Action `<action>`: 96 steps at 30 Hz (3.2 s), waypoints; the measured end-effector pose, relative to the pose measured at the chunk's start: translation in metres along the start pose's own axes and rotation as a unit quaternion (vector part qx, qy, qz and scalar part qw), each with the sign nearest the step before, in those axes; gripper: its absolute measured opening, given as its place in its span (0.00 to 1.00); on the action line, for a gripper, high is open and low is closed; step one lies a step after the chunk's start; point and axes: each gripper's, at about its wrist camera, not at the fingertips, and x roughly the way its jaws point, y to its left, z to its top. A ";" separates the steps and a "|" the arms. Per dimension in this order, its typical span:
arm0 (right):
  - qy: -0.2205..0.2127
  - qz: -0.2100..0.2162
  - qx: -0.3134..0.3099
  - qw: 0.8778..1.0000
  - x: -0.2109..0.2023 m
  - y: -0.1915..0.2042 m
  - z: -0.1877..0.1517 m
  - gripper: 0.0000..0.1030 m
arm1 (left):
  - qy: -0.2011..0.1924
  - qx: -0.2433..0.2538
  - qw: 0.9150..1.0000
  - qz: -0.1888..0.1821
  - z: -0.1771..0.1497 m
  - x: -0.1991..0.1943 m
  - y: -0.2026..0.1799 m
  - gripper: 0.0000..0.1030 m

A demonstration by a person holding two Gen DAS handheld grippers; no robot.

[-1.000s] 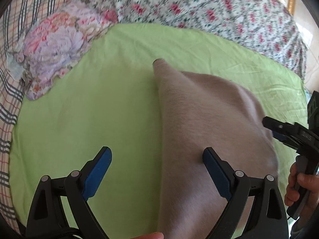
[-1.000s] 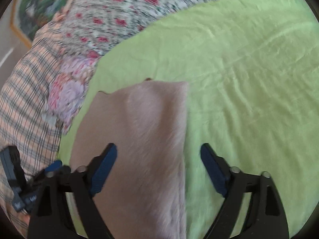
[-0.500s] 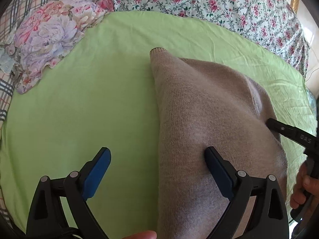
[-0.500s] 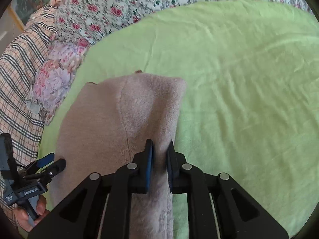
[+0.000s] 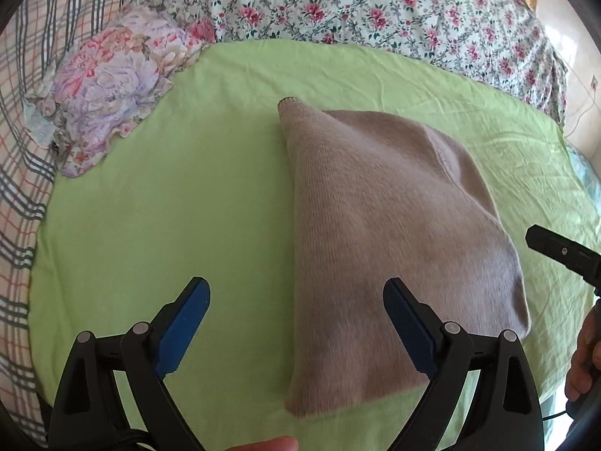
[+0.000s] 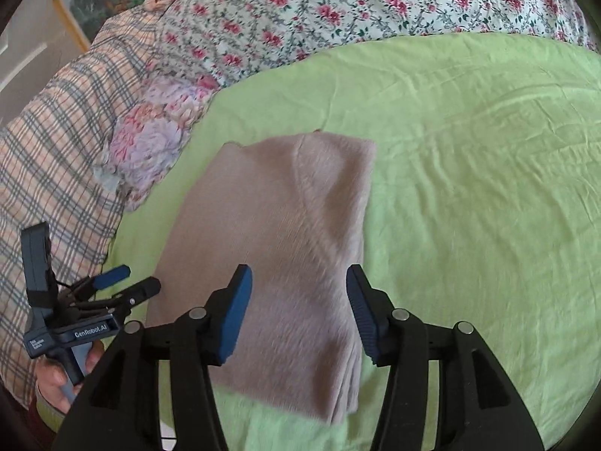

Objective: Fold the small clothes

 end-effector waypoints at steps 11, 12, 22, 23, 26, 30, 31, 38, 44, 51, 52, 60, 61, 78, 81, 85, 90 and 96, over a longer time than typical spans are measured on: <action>0.007 0.012 -0.029 0.999 -0.017 0.027 -0.029 0.66 | 0.006 0.016 1.000 0.016 -0.025 -0.019 -0.006 0.92; 0.007 0.012 -0.033 0.999 -0.019 0.029 -0.032 0.66 | 0.006 0.017 1.000 0.015 -0.027 -0.021 -0.007 0.92; 0.024 0.001 -0.082 0.996 -0.027 0.046 -0.059 0.74 | 0.007 0.038 0.999 0.015 -0.049 -0.033 -0.013 0.92; 0.025 0.001 -0.085 0.996 -0.028 0.046 -0.061 0.76 | 0.006 0.039 0.999 0.014 -0.051 -0.034 -0.014 0.92; 0.029 -0.005 -0.096 0.995 -0.027 0.048 -0.066 0.79 | 0.005 0.037 0.999 0.012 -0.053 -0.036 -0.013 0.92; 0.038 -0.009 -0.103 0.994 -0.023 0.050 -0.071 0.83 | 0.004 0.037 0.999 0.010 -0.054 -0.037 -0.012 0.92; 0.040 -0.009 -0.102 0.994 -0.021 0.051 -0.071 0.83 | 0.004 0.037 0.999 0.008 -0.054 -0.038 -0.012 0.92; 0.043 -0.012 -0.104 0.994 -0.015 0.055 -0.071 0.85 | 0.003 0.043 0.999 0.010 -0.053 -0.039 -0.015 0.92; 0.042 -0.014 -0.110 0.993 -0.013 0.057 -0.065 0.85 | -0.004 0.046 0.999 0.005 -0.048 -0.038 -0.015 0.92; 0.030 -0.014 -0.114 0.993 -0.010 0.057 -0.049 0.85 | -0.010 0.047 0.999 0.009 -0.036 -0.034 -0.016 0.92; 0.029 -0.015 -0.113 0.993 -0.010 0.056 -0.047 0.85 | -0.009 0.047 0.999 0.009 -0.034 -0.033 -0.016 0.92; 0.030 -0.012 -0.107 0.994 -0.004 0.054 -0.041 0.86 | -0.008 0.053 0.998 0.010 -0.029 -0.029 -0.021 0.92; 0.030 -0.011 -0.106 0.994 -0.004 0.054 -0.041 0.86 | -0.008 0.053 0.998 0.011 -0.029 -0.029 -0.022 0.92; 0.020 -0.012 -0.106 0.994 0.002 0.057 -0.022 0.86 | -0.007 0.051 0.999 0.010 -0.013 -0.020 -0.026 0.92; 0.021 -0.012 -0.106 0.994 0.004 0.058 -0.020 0.86 | -0.009 0.049 0.999 0.010 -0.010 -0.019 -0.025 0.92; 0.021 -0.013 -0.105 0.994 0.004 0.058 -0.020 0.86 | -0.011 0.048 0.999 0.010 -0.005 -0.019 -0.023 0.92; 0.020 -0.015 -0.104 0.994 0.006 0.059 -0.019 0.86 | -0.016 0.050 0.999 0.013 -0.003 -0.018 -0.023 0.92; 0.019 -0.015 -0.102 0.994 0.008 0.060 -0.021 0.86 | -0.014 0.045 0.999 0.012 -0.002 -0.015 -0.020 0.93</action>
